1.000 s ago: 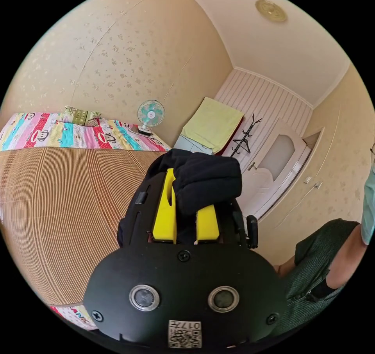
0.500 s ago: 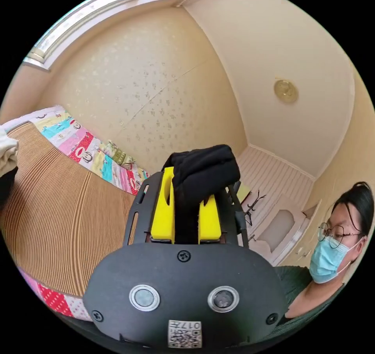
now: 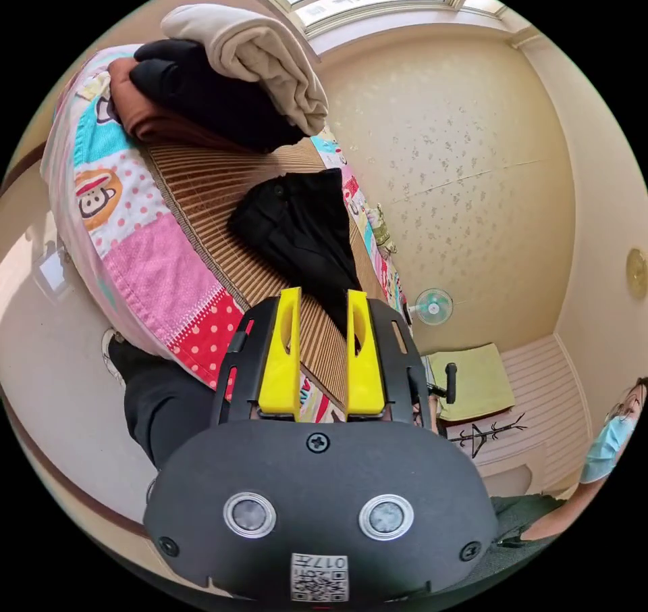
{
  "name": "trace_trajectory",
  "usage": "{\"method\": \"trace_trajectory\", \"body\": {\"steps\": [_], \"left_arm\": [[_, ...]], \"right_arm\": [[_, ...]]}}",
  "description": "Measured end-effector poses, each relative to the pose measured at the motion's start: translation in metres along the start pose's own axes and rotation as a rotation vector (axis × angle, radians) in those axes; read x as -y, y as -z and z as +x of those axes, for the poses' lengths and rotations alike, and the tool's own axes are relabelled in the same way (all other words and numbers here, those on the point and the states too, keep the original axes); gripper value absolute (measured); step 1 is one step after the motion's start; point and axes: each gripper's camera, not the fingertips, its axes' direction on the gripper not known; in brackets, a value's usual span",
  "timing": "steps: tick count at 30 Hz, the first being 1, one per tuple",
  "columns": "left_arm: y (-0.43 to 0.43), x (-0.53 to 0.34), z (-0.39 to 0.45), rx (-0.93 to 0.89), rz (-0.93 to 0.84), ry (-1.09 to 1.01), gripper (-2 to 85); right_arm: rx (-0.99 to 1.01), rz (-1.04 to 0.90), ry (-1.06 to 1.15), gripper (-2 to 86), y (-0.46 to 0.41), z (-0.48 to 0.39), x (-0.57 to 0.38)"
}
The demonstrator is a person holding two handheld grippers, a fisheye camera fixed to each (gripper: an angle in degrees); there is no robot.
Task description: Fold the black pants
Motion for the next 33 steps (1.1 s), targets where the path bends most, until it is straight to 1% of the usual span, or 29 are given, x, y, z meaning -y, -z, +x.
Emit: {"method": "trace_trajectory", "body": {"steps": [1,2,4,5,6,8,9,10,11,12,13,14,15,17,18,19,20,21,22,23,24,26,27,28,29,30,31,32,33], "left_arm": [[-0.009,0.003,0.003,-0.031,-0.032,0.006,10.2],[-0.013,0.005,0.006,-0.048,-0.046,0.01,10.1],[-0.03,0.014,0.023,-0.122,-0.108,-0.008,10.0],[-0.033,0.016,0.029,-0.133,-0.122,-0.019,10.0],[-0.038,0.019,0.041,-0.141,-0.15,-0.043,10.0],[-0.042,0.022,0.059,-0.131,-0.174,-0.072,10.0],[-0.041,0.021,0.067,-0.126,-0.172,-0.083,10.1],[-0.039,0.02,0.071,-0.136,-0.16,-0.076,11.4],[-0.038,0.019,0.071,-0.144,-0.154,-0.062,12.0],[-0.037,0.017,0.067,-0.163,-0.145,-0.022,14.7],[-0.036,0.016,0.062,-0.183,-0.137,0.017,16.9],[-0.036,0.016,0.059,-0.188,-0.134,0.032,17.8],[-0.037,0.017,0.052,-0.192,-0.134,0.066,19.1],[-0.041,0.021,0.044,-0.194,-0.144,0.11,20.1],[-0.041,0.026,0.042,-0.188,-0.147,0.122,20.7],[-0.04,0.032,0.044,-0.172,-0.14,0.12,20.8],[-0.038,0.035,0.046,-0.158,-0.134,0.115,20.9],[-0.034,0.043,0.051,-0.123,-0.122,0.103,20.8],[-0.03,0.052,0.058,-0.088,-0.111,0.083,20.7],[-0.029,0.057,0.061,-0.072,-0.108,0.07,20.7],[-0.029,0.067,0.067,-0.033,-0.109,0.042,20.6],[-0.037,0.08,0.072,0.01,-0.15,0.033,20.5],[-0.046,0.084,0.075,-0.007,-0.194,0.031,20.6],[-0.058,0.084,0.078,-0.031,-0.248,0.033,20.1],[-0.063,0.083,0.08,-0.041,-0.274,0.035,19.8],[-0.073,0.075,0.085,-0.055,-0.31,0.025,18.2],[-0.08,0.065,0.091,-0.063,-0.332,0.004,16.3],[-0.082,0.06,0.094,-0.067,-0.341,-0.007,15.2],[-0.088,0.048,0.1,-0.079,-0.365,-0.035,12.1]], "right_arm": [[0.142,0.055,-0.02,12.9,-0.002,0.022,-0.016],[0.255,0.063,-0.008,8.2,0.009,0.036,-0.022],[0.411,0.082,-0.056,5.5,0.036,0.05,-0.019],[0.447,0.188,-0.049,4.8,0.069,0.046,-0.024],[0.448,0.253,-0.023,4.5,0.089,0.038,-0.028],[0.293,0.495,0.169,4.0,0.165,-0.031,-0.065],[0.256,0.544,0.216,4.0,0.177,-0.051,-0.078],[0.231,0.61,0.308,4.0,0.19,-0.089,-0.104],[0.296,0.618,0.393,4.1,0.19,-0.119,-0.126],[0.354,0.591,0.434,4.3,0.185,-0.131,-0.133],[0.469,0.474,0.499,4.7,0.165,-0.151,-0.142],[0.534,0.324,0.511,5.2,0.134,-0.164,-0.146],[0.543,0.249,0.506,5.4,0.115,-0.168,-0.148],[0.514,-0.041,0.401,6.3,0.037,-0.169,-0.156],[0.52,-0.083,0.373,6.4,0.024,-0.165,-0.16],[0.582,-0.087,0.343,6.0,0.014,-0.154,-0.169],[0.671,-0.013,0.33,5.1,0.022,-0.139,-0.179],[0.706,0.036,0.321,4.8,0.03,-0.131,-0.183],[0.737,0.134,0.296,4.2,0.047,-0.114,-0.189],[0.697,0.22,0.251,5.2,0.065,-0.098,-0.191],[0.65,0.256,0.225,5.7,0.073,-0.092,-0.191],[0.365,0.36,0.075,12.5,0.096,-0.072,-0.184],[0.29,0.377,0.042,14.6,0.098,-0.068,-0.181],[0.158,0.376,0.004,17.0,0.094,-0.063,-0.17],[0.057,0.32,-0.008,17.5,0.08,-0.059,-0.153],[0.018,0.272,-0.012,16.6,0.069,-0.056,-0.143],[-0.035,0.13,-0.008,14.7,0.043,-0.051,-0.122],[-0.086,0.034,0.045,10.0,0.027,-0.052,-0.109],[-0.103,0.051,0.072,7.7,0.033,-0.055,-0.109]]}}
